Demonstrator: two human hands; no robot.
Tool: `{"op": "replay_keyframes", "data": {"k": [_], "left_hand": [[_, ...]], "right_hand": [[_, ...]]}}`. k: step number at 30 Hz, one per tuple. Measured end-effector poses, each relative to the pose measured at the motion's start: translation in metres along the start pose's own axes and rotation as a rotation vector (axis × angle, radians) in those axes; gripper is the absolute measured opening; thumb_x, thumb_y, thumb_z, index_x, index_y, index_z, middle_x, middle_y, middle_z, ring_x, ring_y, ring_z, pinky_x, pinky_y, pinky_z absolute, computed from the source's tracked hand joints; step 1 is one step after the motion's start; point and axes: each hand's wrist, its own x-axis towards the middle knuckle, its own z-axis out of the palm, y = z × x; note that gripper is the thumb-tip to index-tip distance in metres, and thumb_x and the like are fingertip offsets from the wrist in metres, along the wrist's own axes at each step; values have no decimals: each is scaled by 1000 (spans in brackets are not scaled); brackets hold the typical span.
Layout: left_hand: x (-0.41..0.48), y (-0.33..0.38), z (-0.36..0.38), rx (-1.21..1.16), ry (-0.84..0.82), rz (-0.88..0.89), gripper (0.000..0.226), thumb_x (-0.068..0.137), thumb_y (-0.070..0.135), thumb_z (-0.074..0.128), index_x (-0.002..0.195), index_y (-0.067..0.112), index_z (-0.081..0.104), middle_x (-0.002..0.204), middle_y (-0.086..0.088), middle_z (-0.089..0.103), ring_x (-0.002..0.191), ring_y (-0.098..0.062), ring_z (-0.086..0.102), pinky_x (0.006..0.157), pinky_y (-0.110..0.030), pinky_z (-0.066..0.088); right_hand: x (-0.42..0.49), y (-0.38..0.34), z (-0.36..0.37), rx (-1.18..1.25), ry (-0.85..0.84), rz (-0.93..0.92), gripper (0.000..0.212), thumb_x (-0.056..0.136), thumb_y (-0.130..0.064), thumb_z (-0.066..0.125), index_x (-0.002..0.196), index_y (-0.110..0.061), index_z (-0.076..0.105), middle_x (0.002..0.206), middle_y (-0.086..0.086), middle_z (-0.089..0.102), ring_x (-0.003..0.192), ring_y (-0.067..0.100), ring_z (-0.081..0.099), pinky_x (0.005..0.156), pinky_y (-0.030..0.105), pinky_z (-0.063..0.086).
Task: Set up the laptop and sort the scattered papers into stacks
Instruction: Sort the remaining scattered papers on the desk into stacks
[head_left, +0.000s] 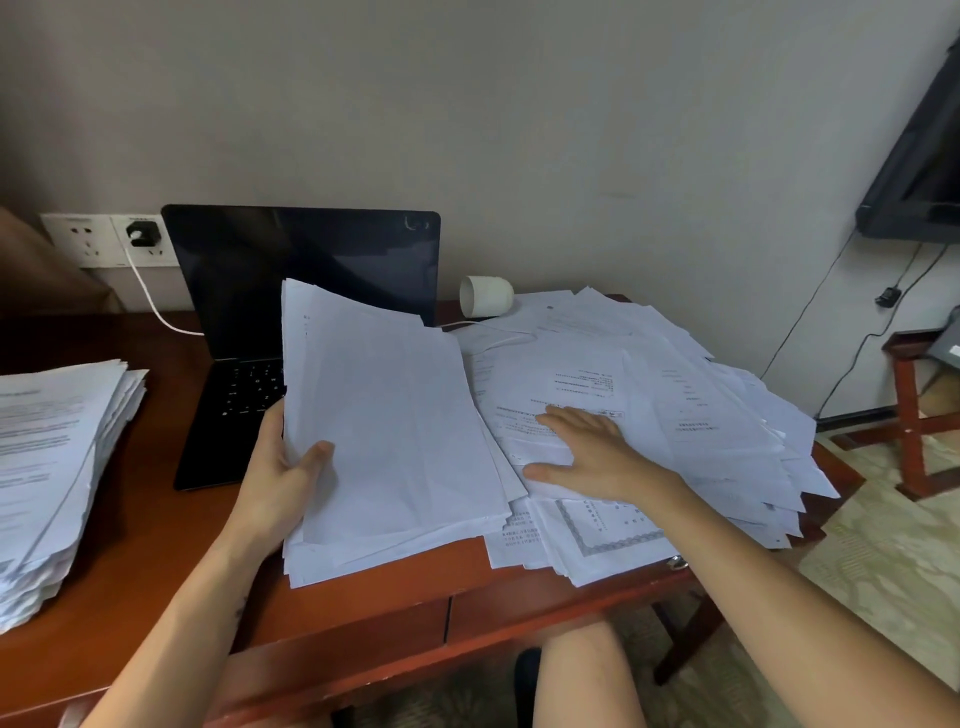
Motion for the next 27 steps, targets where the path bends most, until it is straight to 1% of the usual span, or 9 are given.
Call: {"op": "replay_keyframes", "data": {"k": [3,6,10,12,17,20,21,24,27], "left_hand": [[-1,0,0,5,4,-6,62,102,10,63,155,28,36,143,3,56,130,-22,58,107,-50,51],[0,-1,0,3,3,-5,62,102,10,63,155,29,36,143,3,56,130,-22,58,106,-48,51],[0,-1,0,9,3,-3,62,102,10,63,155,29,35,143,4,56,130,-21,58,106,-48,51],[-1,0,0,10,6,-7,63,102,10,62,155,29,35,144,3,56,131,-22,57,108,-50,50],[-1,0,0,19,-4,-3,63,102,10,63,155,31,35,144,4,56,131,-22,57,108,-48,50],[0,3,1,13,4,-18,61,102,9,63,154,29,37,142,3,57,129,-23,58,108,-51,50],[0,4,2,12,6,-24,60,102,9,63,153,29,37,141,4,58,128,-23,59,108,-52,51],[-3,7,6,2,13,-51,58,102,9,63,151,29,39,138,4,59,125,-22,61,105,-51,52],[-10,7,8,8,12,-57,57,102,8,63,150,28,39,137,3,58,125,-21,60,104,-46,52]], "right_hand": [[2,5,5,10,116,-16,85,82,-83,45,153,-38,32,159,-16,30,146,9,25,120,38,16],[-2,7,3,-66,222,-89,83,84,-81,35,148,-29,45,148,-11,50,132,15,46,109,38,35],[-8,13,3,-162,412,-222,43,96,-39,66,131,-14,64,116,5,73,100,30,68,83,42,55],[-11,15,0,-138,419,-214,36,95,-30,68,127,-12,67,109,7,74,94,30,69,77,44,57],[-20,21,-14,168,261,-63,33,104,-35,53,131,-20,64,117,-3,70,105,17,64,92,37,51],[-25,25,-17,128,389,-22,32,105,-33,49,117,-9,66,93,-1,71,84,22,67,76,35,52],[-26,24,-19,160,456,-6,32,105,-32,49,115,-7,66,92,1,71,83,24,67,75,37,53],[-33,7,-24,433,580,32,33,106,-35,48,116,-9,66,103,8,73,94,24,67,86,44,53],[-42,-24,-19,682,564,27,30,105,-36,50,114,-15,69,103,2,74,96,17,68,87,42,54]]}}
